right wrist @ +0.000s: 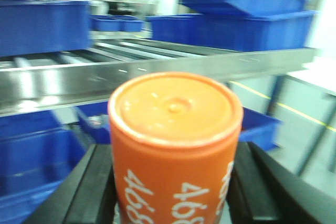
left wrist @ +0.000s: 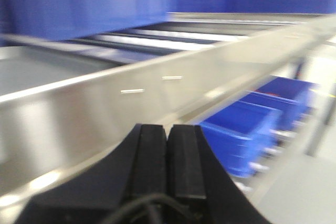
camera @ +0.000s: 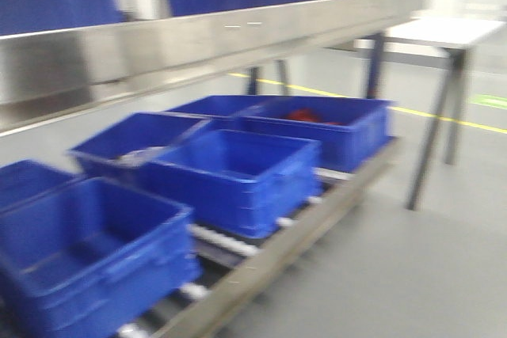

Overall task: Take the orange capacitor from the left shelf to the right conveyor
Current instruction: 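Drive the base away from the shelf holding the cylinder in the right gripper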

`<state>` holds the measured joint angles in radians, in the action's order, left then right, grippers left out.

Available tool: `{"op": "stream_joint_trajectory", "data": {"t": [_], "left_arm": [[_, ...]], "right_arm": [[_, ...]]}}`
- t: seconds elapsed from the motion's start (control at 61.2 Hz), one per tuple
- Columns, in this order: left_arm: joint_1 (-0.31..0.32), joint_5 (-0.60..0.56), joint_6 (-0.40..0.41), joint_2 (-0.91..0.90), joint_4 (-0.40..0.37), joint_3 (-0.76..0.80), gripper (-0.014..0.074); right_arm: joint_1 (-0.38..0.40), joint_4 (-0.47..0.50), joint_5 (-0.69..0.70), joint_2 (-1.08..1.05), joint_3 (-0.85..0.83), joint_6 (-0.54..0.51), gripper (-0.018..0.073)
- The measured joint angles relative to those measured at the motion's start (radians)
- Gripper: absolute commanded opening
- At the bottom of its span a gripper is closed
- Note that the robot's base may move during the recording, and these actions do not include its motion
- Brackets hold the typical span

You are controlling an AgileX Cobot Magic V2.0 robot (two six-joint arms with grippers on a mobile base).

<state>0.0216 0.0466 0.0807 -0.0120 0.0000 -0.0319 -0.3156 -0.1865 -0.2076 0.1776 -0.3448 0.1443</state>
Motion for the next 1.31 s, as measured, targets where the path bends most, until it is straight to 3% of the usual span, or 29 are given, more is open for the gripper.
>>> {"op": "stream_joint_trajectory", "data": {"t": [1.308], "left_arm": [[0.0,0.0,0.0,0.0,0.0,0.0,-0.0105]], "right_arm": [[0.0,0.0,0.0,0.0,0.0,0.0,0.0162]]}}
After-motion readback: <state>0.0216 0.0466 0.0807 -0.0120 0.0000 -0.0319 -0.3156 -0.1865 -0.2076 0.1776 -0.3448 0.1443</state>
